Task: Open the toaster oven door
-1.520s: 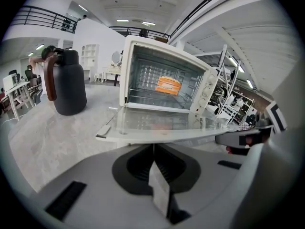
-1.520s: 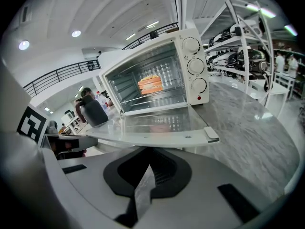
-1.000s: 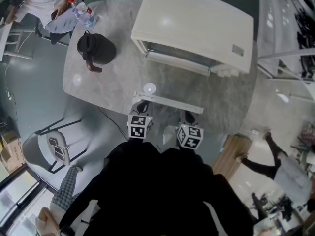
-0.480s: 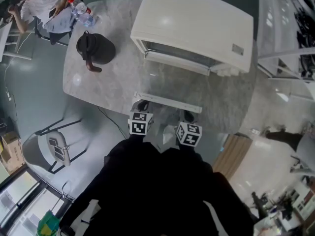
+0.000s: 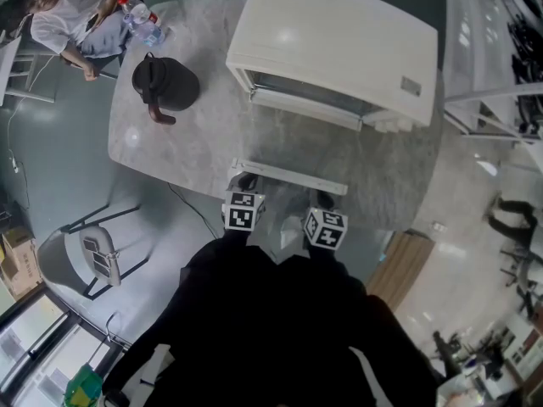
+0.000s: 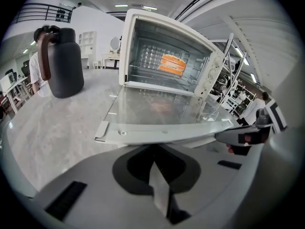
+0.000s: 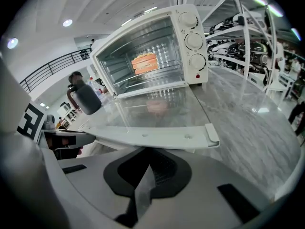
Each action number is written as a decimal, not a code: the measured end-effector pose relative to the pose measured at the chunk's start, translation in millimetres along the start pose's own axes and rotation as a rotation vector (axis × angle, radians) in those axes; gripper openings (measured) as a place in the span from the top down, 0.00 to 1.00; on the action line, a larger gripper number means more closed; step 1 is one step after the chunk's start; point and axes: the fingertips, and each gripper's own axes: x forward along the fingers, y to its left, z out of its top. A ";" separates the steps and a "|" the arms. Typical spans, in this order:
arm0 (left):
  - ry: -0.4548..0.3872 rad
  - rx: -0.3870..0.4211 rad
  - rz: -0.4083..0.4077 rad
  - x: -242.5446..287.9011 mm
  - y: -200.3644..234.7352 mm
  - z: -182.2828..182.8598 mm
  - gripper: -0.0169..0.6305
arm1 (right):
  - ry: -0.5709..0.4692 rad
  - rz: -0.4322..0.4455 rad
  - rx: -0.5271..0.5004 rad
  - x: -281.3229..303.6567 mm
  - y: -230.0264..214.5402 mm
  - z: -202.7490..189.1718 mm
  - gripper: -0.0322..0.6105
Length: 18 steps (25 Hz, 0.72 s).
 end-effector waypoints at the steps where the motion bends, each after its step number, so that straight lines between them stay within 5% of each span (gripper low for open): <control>1: 0.005 -0.001 0.000 1.2 0.4 -0.9 0.97 | 0.004 -0.001 0.003 1.1 -0.4 -0.6 0.95; 18: 0.006 -0.032 0.009 -11.5 -1.8 -10.1 0.97 | 0.006 0.030 -0.008 -9.3 7.1 -2.5 0.95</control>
